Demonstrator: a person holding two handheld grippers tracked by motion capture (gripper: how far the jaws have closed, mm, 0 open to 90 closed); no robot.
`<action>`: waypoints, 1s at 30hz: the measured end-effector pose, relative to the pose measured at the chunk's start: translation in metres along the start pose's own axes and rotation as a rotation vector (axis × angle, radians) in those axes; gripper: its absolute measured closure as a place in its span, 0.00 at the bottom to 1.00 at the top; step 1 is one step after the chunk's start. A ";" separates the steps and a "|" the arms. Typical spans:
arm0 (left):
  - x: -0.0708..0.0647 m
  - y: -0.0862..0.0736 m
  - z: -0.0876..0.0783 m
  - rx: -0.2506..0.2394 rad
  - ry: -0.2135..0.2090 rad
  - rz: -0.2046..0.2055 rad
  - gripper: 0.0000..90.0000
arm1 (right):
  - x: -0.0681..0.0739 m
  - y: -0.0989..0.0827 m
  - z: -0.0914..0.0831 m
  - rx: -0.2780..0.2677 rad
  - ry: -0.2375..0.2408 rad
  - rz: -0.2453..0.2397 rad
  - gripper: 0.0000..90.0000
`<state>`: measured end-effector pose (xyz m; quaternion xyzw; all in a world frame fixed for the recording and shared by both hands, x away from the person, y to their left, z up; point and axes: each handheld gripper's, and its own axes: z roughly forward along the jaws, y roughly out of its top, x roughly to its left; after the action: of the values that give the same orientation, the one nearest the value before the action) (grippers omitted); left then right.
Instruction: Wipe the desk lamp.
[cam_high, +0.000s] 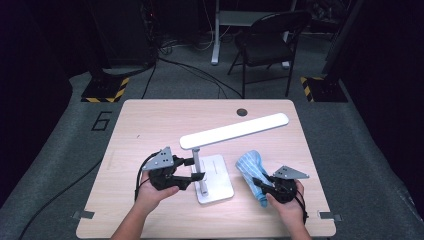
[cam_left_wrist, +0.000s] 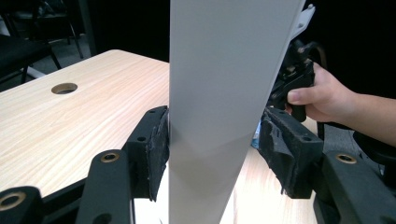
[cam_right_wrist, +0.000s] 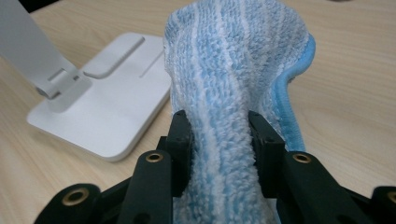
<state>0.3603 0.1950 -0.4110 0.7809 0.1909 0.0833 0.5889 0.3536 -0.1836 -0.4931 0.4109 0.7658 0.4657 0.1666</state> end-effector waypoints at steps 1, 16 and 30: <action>0.000 0.000 0.000 0.002 0.002 0.001 0.48 | -0.001 -0.002 0.001 0.018 -0.007 0.001 0.73; 0.000 0.001 -0.002 0.002 -0.002 -0.002 0.49 | -0.003 -0.013 0.015 0.120 -0.047 -0.017 0.65; 0.000 0.002 -0.003 0.003 -0.002 -0.006 0.50 | 0.001 -0.006 0.005 0.046 -0.042 -0.025 0.59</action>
<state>0.3597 0.1972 -0.4087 0.7814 0.1928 0.0804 0.5880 0.3534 -0.1818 -0.5005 0.4148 0.7778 0.4369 0.1789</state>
